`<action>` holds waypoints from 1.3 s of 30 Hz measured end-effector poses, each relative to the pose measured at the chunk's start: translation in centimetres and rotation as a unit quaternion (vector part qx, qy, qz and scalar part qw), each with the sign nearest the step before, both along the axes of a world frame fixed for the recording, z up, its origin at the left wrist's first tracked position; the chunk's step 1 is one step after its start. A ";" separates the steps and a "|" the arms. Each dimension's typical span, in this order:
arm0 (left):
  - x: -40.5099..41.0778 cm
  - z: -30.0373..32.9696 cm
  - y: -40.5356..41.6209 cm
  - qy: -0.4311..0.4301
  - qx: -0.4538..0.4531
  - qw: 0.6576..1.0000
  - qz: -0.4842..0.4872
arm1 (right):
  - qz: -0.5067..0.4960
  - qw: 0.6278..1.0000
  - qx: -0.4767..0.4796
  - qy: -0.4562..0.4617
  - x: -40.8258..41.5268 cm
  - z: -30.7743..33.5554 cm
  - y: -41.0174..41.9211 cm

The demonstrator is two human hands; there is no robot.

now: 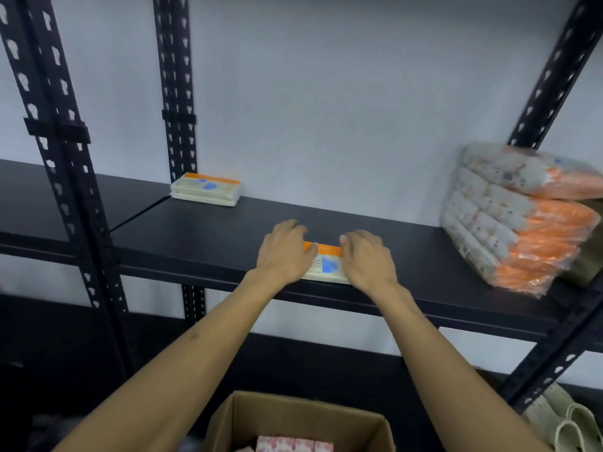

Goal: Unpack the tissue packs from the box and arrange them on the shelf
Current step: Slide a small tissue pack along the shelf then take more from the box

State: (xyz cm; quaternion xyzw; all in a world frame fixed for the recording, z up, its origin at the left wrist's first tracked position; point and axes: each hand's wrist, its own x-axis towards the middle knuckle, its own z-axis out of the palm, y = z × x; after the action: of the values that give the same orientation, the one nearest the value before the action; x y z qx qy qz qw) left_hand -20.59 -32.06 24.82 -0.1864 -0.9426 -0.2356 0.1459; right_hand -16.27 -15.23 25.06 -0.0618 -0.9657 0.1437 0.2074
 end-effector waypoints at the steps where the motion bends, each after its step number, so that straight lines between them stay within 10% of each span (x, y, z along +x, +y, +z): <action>1: 0.1 -0.3 0.7 0.005 -0.028 0.999 -0.017 | 0.020 0.999 0.034 -0.015 -0.4 -0.3 -0.6; 19: -0.7 -0.6 -1.0 -0.053 -0.193 0.978 -0.054 | 0.029 0.988 0.057 -0.142 -0.7 -1.5 2.3; 39: -2.2 -0.2 -8.6 -0.111 -0.104 0.986 -0.062 | 0.059 0.979 0.132 -0.143 -0.9 -0.6 0.7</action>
State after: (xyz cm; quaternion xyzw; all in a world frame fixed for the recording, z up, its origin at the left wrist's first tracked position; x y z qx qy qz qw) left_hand -22.78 -40.66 24.63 -0.2316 -0.9588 -0.1644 0.0056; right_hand -17.16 -14.50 24.47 0.0035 -0.9978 0.0171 0.0645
